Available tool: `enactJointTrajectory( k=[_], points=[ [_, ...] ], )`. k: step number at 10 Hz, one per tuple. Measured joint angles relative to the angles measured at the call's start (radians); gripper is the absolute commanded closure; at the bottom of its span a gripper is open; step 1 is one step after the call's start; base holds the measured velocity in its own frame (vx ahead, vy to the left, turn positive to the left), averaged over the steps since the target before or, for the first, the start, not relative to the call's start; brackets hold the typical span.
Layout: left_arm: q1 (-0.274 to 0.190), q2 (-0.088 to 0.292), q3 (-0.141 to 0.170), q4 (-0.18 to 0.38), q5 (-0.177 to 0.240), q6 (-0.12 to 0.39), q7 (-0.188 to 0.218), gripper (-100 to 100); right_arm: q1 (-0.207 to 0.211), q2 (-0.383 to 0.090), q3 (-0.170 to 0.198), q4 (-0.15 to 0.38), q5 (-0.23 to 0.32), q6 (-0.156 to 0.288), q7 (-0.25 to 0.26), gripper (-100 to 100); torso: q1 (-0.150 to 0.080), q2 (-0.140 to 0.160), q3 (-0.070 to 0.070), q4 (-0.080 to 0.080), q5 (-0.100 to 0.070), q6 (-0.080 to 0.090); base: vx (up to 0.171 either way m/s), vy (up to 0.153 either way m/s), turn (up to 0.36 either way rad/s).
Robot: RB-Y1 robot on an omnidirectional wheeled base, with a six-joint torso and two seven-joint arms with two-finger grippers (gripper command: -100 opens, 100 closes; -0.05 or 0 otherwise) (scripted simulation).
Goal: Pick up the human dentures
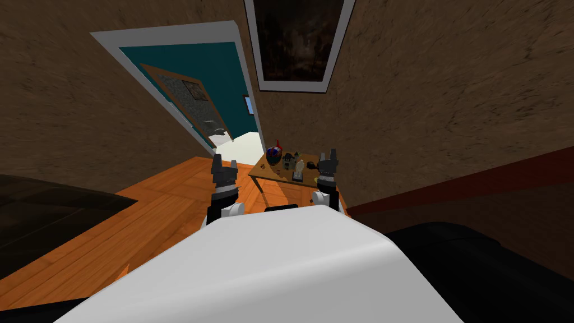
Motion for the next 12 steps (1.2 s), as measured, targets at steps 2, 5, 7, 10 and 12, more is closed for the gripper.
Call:
enactJointTrajectory(
  k=[2, 5, 7, 10, 12],
  points=[
    [-0.008, 0.039, 0.005, 0.016, 0.0, 0.007, 0.001, -100, 0.0, 0.0, 0.0, 0.0, 0.0, 0.0, 0.0, 0, 0.0, -0.001, 0.0, 0.0, 0.0, 0.0, 0.01, -0.011, -0.024],
    [-0.032, 0.108, 0.018, 0.057, 0.001, 0.035, 0.006, -100, 0.0, 0.0, 0.0, 0.0, 0.0, 0.0, 0.0, 0, -0.001, -0.001, -0.001, 0.0, 0.0, 0.0, 0.022, -0.022, -0.042],
    [-0.066, 0.141, 0.014, 0.114, -0.012, 0.082, -0.004, -100, 0.0, 0.0, 0.0, 0.0, 0.0, 0.0, 0.0, 0, -0.002, -0.003, -0.002, -0.001, 0.0, 0.0, 0.037, -0.04, -0.056],
    [-0.097, 0.176, 0.025, 0.187, -0.019, 0.129, -0.001, -100, 0.0, 0.0, 0.0, 0.0, 0.0, 0.0, 0.0, 0, -0.002, -0.002, -0.001, -0.001, 0.0, 0.0, 0.03, -0.032, -0.055],
    [-0.131, 0.185, 0.03, 0.245, -0.027, 0.17, -0.005, -100, 0.0, 0.0, 0.0, 0.0, 0.0, 0.0, 0.0, 0, -0.002, -0.003, -0.002, -0.001, 0.0, 0.0, 0.038, -0.029, -0.062]
  ],
)
